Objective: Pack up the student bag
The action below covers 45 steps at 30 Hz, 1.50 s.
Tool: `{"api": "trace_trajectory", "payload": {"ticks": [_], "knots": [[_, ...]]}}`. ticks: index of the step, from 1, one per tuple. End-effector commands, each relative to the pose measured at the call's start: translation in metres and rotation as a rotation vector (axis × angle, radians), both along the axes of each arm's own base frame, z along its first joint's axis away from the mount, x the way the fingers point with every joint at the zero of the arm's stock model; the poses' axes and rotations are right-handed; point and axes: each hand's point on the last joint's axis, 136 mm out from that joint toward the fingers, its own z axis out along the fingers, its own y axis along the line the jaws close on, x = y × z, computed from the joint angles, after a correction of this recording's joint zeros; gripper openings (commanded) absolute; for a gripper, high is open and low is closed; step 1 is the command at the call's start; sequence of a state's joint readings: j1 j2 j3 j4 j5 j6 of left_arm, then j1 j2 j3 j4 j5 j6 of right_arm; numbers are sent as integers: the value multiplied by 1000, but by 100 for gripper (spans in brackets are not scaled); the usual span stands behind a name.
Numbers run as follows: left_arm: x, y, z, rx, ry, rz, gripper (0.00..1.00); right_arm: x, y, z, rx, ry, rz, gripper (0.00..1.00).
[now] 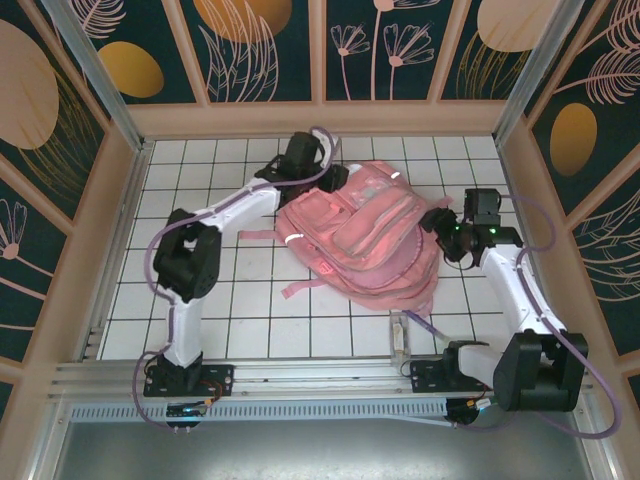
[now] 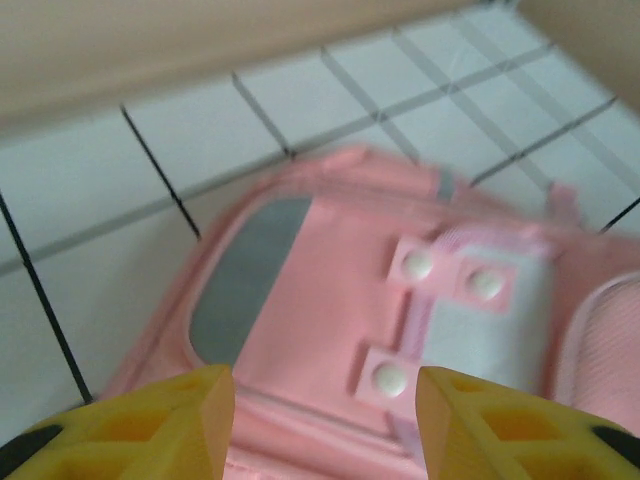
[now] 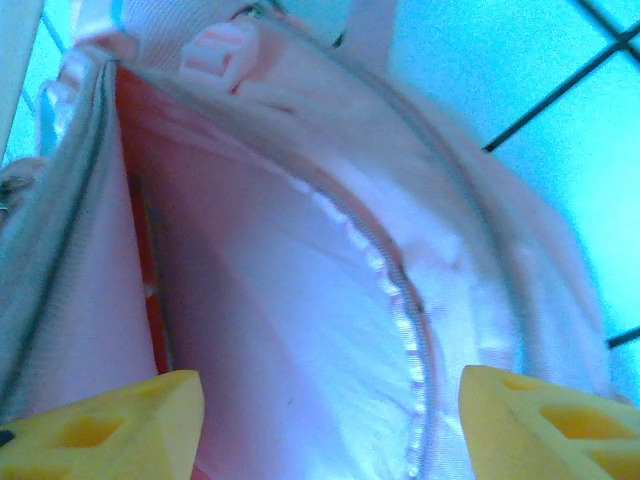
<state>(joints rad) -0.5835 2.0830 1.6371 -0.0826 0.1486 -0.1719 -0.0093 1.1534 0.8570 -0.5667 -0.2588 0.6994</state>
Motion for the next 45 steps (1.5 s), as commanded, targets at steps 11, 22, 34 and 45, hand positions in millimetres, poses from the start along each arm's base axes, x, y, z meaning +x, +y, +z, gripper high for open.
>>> {"api": "trace_trajectory", "payload": {"ticks": [11, 22, 34, 45], "knots": [[-54, 119, -109, 314, 213, 207, 49, 36, 37, -54, 33, 8, 377, 40], [-166, 129, -68, 191, 303, 12, 49, 146, 151, -94, 190, -40, 581, 25], [-235, 122, -31, 445, -183, -656, 53, 206, 141, -25, 128, -192, 525, 42], [-206, 153, -81, 738, -183, -614, 55, 40, 135, -15, 116, -161, 549, 46]]}}
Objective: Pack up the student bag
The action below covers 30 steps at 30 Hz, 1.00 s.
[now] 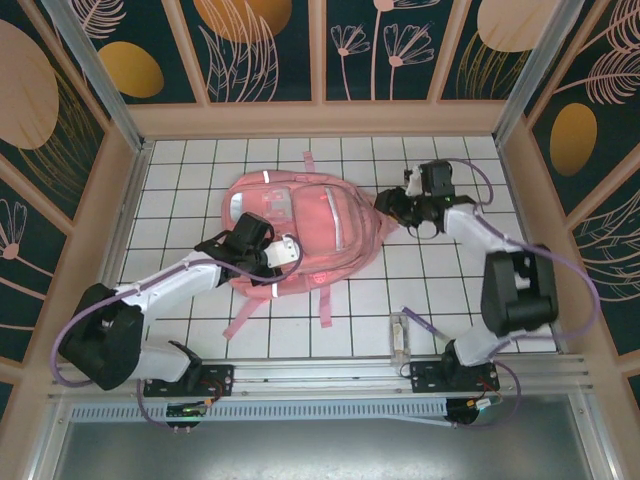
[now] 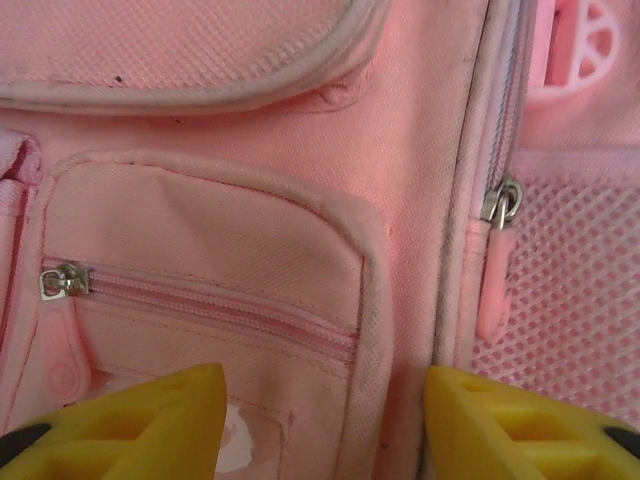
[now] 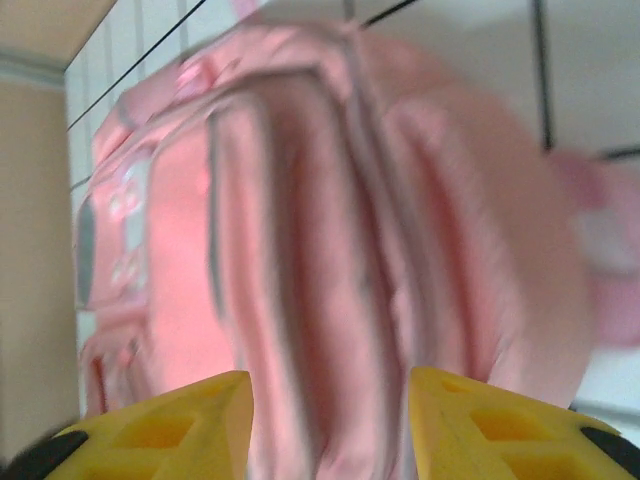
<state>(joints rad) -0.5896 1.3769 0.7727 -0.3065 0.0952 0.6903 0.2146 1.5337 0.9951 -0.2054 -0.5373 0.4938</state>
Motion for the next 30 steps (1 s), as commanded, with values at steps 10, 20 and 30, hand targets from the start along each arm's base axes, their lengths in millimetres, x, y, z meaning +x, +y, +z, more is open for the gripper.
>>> {"api": "trace_trajectory", "payload": {"ticks": [10, 20, 30], "knots": [[-34, -12, -35, -38, 193, -101, 64, -110, 76, -22, 69, 107, 157, 51], [-59, -11, -24, -78, 220, -178, 78, -99, 110, -39, 11, 98, 232, 47], [-52, 3, -31, 12, 263, -74, 94, -58, 108, -85, -116, 87, 264, 38]]}}
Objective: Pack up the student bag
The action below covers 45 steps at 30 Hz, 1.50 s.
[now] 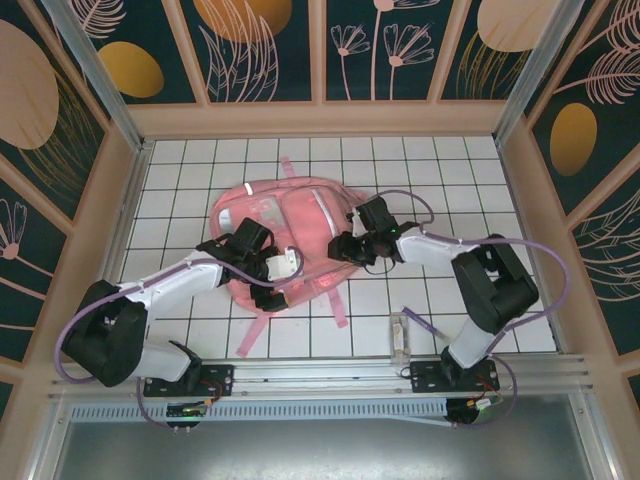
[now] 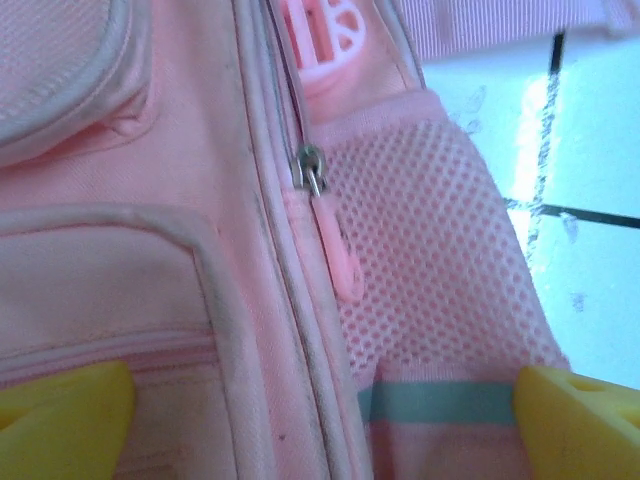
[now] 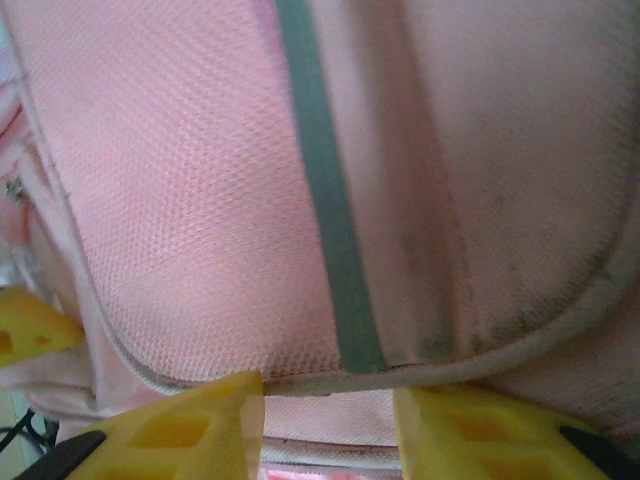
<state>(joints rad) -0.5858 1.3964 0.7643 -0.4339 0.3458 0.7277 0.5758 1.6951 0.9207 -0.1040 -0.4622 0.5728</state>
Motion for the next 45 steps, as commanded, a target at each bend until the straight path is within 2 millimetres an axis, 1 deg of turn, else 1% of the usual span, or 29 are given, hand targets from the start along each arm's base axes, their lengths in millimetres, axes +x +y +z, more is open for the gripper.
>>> {"api": "trace_trajectory", "payload": {"ticks": [1, 2, 3, 4, 5, 7, 8, 10, 12, 13, 15, 17, 18, 20, 22, 23, 26, 29, 32, 33, 34, 36, 39, 40, 41, 45], "knots": [[13, 25, -20, 159, -18, 121, 89, 23, 0, -5, -21, -70, 21, 38], [21, 30, -23, 192, -41, 155, 81, 24, 1, -4, -20, -75, 29, 38], [31, 33, -24, 215, -60, 197, 64, 26, 2, -1, -20, -86, 34, 38], [41, 34, -23, 225, -69, 247, 43, 28, 3, 3, -16, -98, 37, 38], [47, 32, -22, 224, -66, 287, 29, 27, 4, 7, -11, -108, 43, 39], [53, 22, -18, 188, -32, 333, 7, 25, 4, 20, 12, -131, 50, 41], [54, 16, -15, 160, -16, 341, 1, 23, 4, 24, 25, -137, 49, 42], [56, 3, -2, 79, -1, 344, 0, 12, 4, 30, 60, -130, 67, 43], [56, -10, 21, -22, -2, 342, 0, -1, 3, 36, 87, -126, 99, 42], [58, -14, 32, -60, -8, 353, 0, -9, 6, 39, 93, -133, 125, 42], [59, -23, 54, -123, -1, 359, 0, -25, 16, 47, 102, -163, 178, 43], [56, -30, 66, -170, 15, 346, 0, -35, 27, 50, 106, -183, 206, 45], [55, -33, 70, -190, 25, 338, 0, -37, 32, 50, 94, -197, 207, 46], [52, -36, 68, -199, 51, 335, 0, -36, 39, 49, 64, -229, 193, 46], [49, -37, 63, -195, 83, 334, 0, -31, 42, 47, 32, -263, 153, 46], [52, -42, 70, -213, 83, 323, 0, -27, 42, 44, 0, -285, 125, 46], [46, -47, 68, -225, 122, 294, 0, -21, 40, 38, -79, -342, 87, 48], [43, -49, 70, -244, 124, 271, 0, -17, 44, 33, -150, -401, 73, 48], [40, -53, 73, -274, 130, 247, 0, -18, 53, 31, -174, -428, 63, 46], [40, -54, 76, -284, 125, 241, 0, -16, 52, 30, -200, -437, 37, 42], [40, -55, 76, -286, 121, 235, 0, -13, 51, 30, -217, -442, 16, 36], [37, -50, 67, -265, 115, 234, 0, -12, 50, 30, -235, -433, -11, 21], [34, -40, 57, -223, 68, 215, 0, -14, 44, 28, -251, -394, 9, 3], [34, -36, 53, -206, 46, 205, 0, -15, 43, 27, -251, -371, 24, 0], [35, -31, 50, -181, 11, 197, 0, -17, 38, 24, -266, -344, 38, 0], [45, -11, 40, -103, -124, 192, 0, -18, 8, 18, -305, -272, 68, 0]]}}
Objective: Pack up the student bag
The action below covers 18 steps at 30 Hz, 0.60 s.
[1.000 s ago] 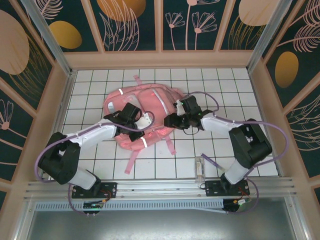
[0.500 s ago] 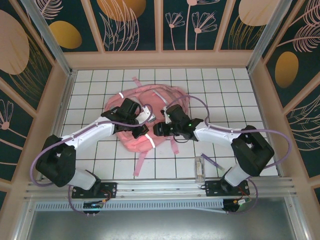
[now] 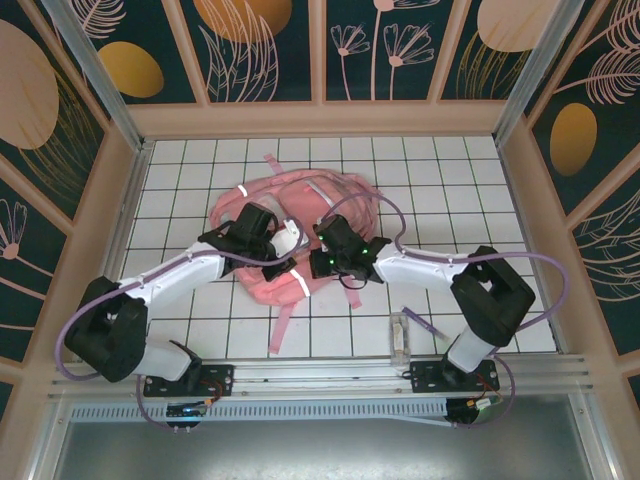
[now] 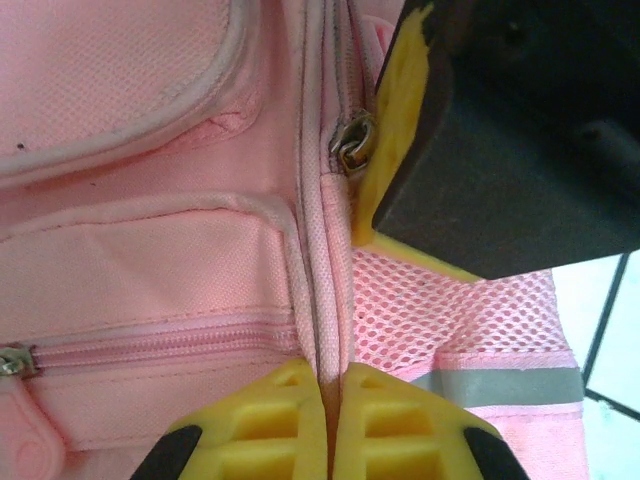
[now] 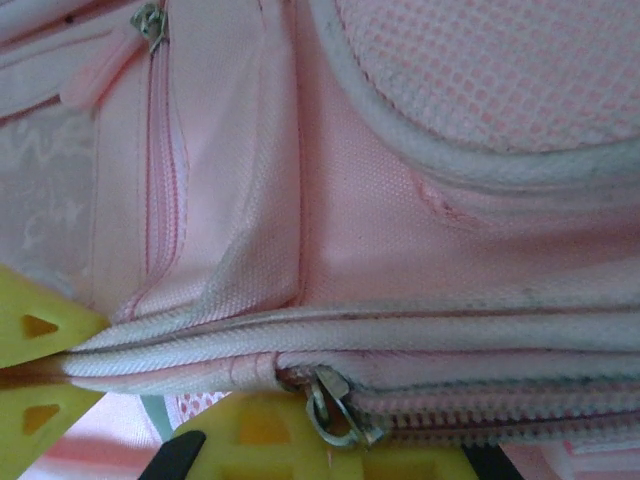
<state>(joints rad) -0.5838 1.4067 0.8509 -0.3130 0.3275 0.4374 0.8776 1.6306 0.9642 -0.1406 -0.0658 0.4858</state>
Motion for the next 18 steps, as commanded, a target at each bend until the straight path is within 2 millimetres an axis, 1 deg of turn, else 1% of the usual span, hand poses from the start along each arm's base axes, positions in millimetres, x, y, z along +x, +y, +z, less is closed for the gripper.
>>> {"api": "trace_trajectory", "payload": {"ticks": [1, 4, 7, 9, 12, 16, 18], "knots": [[3, 17, -1, 81, -120, -49, 0, 18, -49, -4, -80, 42, -85, 0], [7, 25, -1, 108, -151, -59, 0, 28, -80, -6, -25, 101, -126, 0], [11, 33, -1, 127, -168, -61, 0, 36, -102, -5, 56, 161, -145, 0], [11, 37, -4, 152, -178, -78, 0, 38, -108, -1, 127, 192, -119, 0], [14, 45, -8, 189, -193, -83, 0, 43, -120, 0, 163, 217, -116, 0], [18, 58, -10, 221, -253, -96, 0, 55, -149, -11, 172, 248, -195, 0], [31, 70, -5, 215, -278, -46, 0, 60, -164, -14, 178, 260, -237, 0]]}}
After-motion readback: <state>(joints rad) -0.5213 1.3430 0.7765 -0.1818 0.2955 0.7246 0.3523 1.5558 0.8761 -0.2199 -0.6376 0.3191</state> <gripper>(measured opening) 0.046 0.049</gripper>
